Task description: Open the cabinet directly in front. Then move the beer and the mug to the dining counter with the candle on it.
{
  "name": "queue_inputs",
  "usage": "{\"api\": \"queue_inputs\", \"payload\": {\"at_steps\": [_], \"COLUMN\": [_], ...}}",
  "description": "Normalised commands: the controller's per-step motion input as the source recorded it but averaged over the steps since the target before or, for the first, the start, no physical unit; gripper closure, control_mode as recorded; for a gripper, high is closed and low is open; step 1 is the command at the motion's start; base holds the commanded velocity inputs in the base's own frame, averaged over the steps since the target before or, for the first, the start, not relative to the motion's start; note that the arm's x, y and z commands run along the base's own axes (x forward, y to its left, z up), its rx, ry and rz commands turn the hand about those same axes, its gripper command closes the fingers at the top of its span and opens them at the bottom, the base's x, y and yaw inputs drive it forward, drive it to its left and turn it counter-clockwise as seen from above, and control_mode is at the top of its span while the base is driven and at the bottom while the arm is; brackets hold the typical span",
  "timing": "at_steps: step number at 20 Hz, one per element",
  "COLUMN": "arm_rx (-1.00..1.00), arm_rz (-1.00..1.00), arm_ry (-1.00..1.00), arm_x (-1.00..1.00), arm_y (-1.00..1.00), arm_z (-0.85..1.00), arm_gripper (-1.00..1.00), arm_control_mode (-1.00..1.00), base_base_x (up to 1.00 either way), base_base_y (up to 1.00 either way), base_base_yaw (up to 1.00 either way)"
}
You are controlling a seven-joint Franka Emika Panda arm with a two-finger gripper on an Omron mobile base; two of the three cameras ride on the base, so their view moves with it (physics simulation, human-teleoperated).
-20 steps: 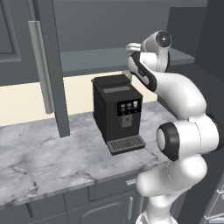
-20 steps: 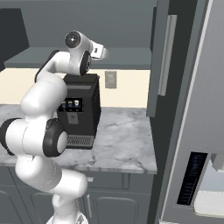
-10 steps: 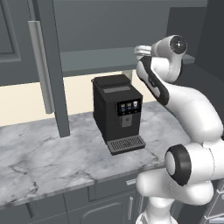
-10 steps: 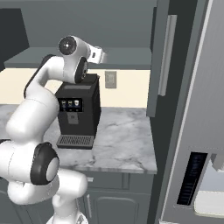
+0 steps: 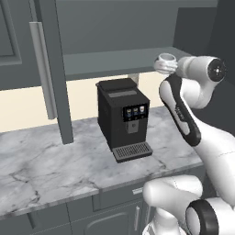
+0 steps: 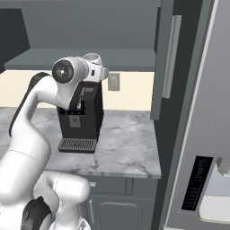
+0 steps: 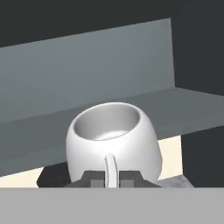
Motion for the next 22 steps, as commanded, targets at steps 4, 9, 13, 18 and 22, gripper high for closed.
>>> {"api": "queue_inputs", "payload": {"at_steps": [4,9,13,18,22], "arm_rx": [-0.04,-0.02,0.0,0.0,0.0], "arm_rz": [0.14,0.03,0.0,0.0,0.0], "arm_ry": [-0.17,-0.15,0.0,0.0,0.0], "arm_x": [-1.0,-0.42,-0.22,0.0,0.0], "arm_y": [0.22,0.16,0.0,0.0,0.0], "arm_z": [0.15,0.02,-0.04,0.0,0.0], "arm_gripper": [1.0,1.0,1.0,1.0,1.0], "arm_control_mode": [-1.0,-1.0,1.0,1.0,1.0], "base_base_x": [0.0,0.0,-0.25,-1.0,-1.0], "base_base_y": [0.0,0.0,-0.01,-0.25,-0.5], "base_base_yaw": [0.0,0.0,0.02,0.1,0.14]}}
